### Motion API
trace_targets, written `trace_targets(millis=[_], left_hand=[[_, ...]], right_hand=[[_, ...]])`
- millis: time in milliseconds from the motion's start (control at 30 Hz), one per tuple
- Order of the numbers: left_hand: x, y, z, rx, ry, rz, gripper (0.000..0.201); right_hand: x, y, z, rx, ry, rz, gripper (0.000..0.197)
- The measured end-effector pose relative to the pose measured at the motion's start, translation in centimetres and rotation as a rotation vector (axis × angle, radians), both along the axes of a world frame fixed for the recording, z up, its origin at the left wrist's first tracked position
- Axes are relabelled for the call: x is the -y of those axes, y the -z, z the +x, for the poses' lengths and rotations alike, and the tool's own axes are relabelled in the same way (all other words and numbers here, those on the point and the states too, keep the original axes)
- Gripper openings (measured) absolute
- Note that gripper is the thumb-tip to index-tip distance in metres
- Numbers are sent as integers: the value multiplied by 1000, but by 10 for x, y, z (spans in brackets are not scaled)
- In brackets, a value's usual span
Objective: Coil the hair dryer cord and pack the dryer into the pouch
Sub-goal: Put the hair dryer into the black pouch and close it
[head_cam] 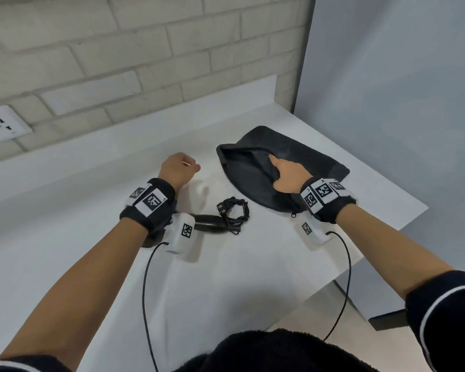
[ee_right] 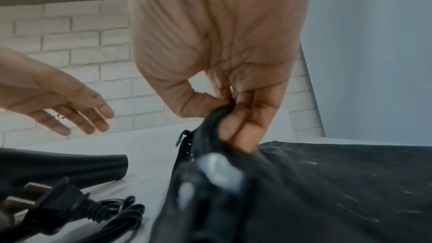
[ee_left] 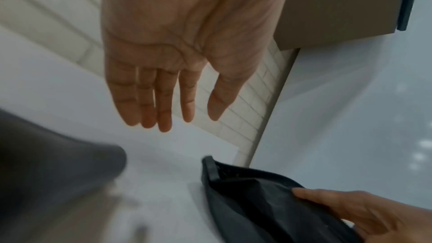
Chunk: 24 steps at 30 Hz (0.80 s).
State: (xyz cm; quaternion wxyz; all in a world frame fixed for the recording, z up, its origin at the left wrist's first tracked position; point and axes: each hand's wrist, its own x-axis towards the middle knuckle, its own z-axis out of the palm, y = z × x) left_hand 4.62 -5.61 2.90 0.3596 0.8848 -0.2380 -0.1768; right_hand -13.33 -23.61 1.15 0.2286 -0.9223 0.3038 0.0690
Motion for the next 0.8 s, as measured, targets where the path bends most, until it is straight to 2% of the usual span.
trace_targets(millis=[100, 200, 267, 433, 567, 700, 800], left_hand=[[-41, -11, 14, 89, -28, 194, 41], [-77, -6, 20, -20, -34, 399, 69], [-91, 3, 18, -123, -18, 497, 77], [-98, 14, 12, -350, -48, 409, 67], [-106, 12, 16, -433, 19, 442, 92], [-117, 11, 1, -537, 78, 393, 90], [-128, 19, -7, -622, 32, 289, 90]], right_hand=[[-3, -2, 4, 21, -12, -2, 79], [-10, 0, 6, 20, -35, 3, 79], [-14, 4, 7, 6, -48, 13, 79], [-23, 7, 5, -31, -75, 33, 78], [-26, 8, 5, -51, -81, 49, 78], [-24, 12, 3, -97, -65, 63, 80], [-23, 13, 6, -118, -55, 85, 80]])
